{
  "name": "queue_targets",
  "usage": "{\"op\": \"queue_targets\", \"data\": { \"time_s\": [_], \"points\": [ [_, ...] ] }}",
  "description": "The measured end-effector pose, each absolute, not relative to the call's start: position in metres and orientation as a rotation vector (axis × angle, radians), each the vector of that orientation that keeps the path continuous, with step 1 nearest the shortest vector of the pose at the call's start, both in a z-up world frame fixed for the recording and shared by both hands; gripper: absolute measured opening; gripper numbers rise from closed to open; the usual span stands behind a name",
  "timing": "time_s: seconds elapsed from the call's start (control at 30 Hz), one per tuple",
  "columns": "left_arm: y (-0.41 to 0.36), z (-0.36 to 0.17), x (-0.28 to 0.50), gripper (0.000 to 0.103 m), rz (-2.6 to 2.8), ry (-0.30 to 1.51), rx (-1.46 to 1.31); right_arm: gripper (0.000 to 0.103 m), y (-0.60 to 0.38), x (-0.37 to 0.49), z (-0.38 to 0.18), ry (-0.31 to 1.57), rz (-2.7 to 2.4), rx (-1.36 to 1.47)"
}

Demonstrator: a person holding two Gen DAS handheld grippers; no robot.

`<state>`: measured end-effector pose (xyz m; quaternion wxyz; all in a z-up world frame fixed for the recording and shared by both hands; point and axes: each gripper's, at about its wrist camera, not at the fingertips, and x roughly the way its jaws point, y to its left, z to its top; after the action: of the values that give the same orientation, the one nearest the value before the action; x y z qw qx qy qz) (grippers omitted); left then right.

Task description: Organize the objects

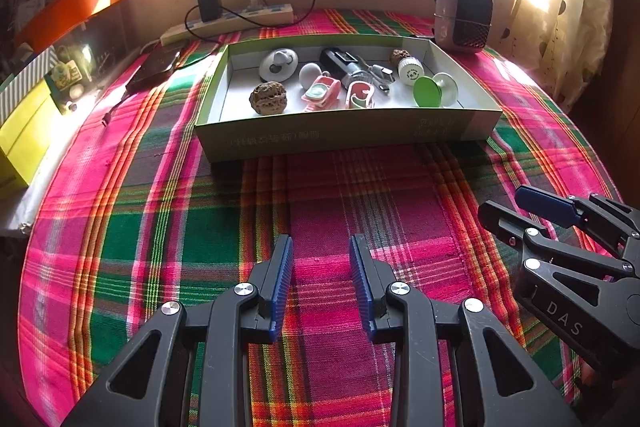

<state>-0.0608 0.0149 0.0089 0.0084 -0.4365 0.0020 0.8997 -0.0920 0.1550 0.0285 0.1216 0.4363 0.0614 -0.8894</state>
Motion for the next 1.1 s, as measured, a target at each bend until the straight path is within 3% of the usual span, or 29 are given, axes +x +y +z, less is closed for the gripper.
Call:
{"op": "queue_targets", "data": {
  "time_s": [0.1, 0.13, 0.2, 1.1],
  "points": [
    [0.018, 0.008, -0.058, 0.028, 2.827, 0.034, -1.351, 0.045, 0.158, -0.091, 0.025, 0.178, -2.606, 1.284],
    [0.018, 0.007, -0.058, 0.028, 2.83, 0.035, -1.349, 0.052, 0.16, -0.091, 0.025, 0.176, -2.615, 1.285],
    [0.019, 0.007, -0.057, 0.028, 2.837, 0.022, -1.347, 0.056, 0.163, -0.091, 0.024, 0.159, -2.622, 1.29],
    [0.019, 0.008, -0.057, 0.028, 2.859, 0.022, -1.345, 0.058, 0.167, -0.081, 0.024, 0.153, -2.648, 1.287]
  ]
}}
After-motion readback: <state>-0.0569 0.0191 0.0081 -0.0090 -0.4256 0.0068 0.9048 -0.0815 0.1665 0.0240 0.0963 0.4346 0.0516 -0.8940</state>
